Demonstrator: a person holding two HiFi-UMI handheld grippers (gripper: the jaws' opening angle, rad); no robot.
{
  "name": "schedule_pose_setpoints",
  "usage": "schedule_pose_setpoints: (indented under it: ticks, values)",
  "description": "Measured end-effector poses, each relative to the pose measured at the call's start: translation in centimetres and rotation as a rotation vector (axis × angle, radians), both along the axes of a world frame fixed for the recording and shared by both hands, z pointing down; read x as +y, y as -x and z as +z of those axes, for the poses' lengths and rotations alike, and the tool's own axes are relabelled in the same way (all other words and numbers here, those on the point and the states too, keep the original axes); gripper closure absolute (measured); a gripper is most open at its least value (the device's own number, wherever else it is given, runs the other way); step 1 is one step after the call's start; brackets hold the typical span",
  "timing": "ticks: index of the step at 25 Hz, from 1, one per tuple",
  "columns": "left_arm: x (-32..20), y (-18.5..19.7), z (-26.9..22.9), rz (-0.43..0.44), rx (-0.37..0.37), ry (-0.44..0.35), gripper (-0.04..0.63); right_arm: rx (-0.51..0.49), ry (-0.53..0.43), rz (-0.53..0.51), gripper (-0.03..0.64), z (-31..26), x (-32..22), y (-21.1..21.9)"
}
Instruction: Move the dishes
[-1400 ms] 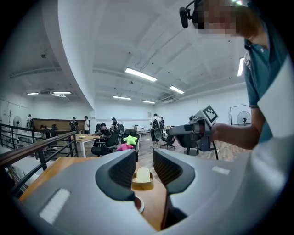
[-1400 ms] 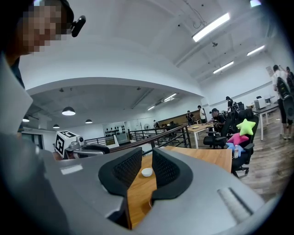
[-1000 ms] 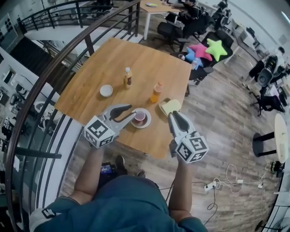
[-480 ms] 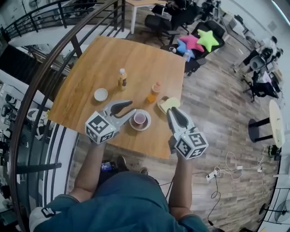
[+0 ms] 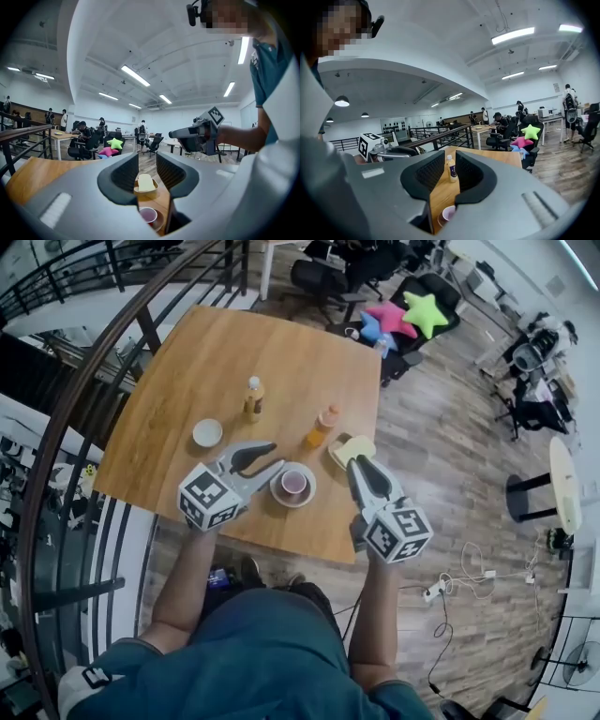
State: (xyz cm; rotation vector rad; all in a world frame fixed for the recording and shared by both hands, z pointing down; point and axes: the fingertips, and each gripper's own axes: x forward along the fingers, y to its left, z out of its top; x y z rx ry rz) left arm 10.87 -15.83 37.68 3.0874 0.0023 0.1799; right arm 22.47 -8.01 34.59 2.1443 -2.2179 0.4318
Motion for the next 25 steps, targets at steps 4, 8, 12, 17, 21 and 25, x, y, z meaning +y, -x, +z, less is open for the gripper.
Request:
schedule_pose_setpoints:
  ticks: [4,8,12,17,21,25]
  values:
    - [-0.3,0.3,0.9,-0.014,-0.004,0.018,0.477,-0.003,0.012,-0.026,0.561,0.8,-0.9,0.4]
    - [-0.8,0.3,2.1,-0.035,-0.03,0.031,0.476,-0.016,0.025,-0.058,0.561,1.7,-2.3,0.1]
    - [-1.2,0.0,3.1,-0.071,-0.054,0.04,0.472,-0.028,0.039,-0.108,0.561,2.8,-4.2,-0.4]
    - [-1.5,-0.9,4.8,-0.105,-0.08,0.064,0.462,-0.04,0.066,-0.178,0.561,4.3,-6.4,-0.8]
    - [-1.4,-1.5,6.3,-0.132,-0.102,0.089,0.454,-0.056,0.089,-0.225,0.561,5.5,-7.7,-0.8]
    - [-1.2,-1.8,8.6,-0.158,-0.127,0.119,0.443,-0.071,0.118,-0.264,0.561,7.4,-8.4,-0.8]
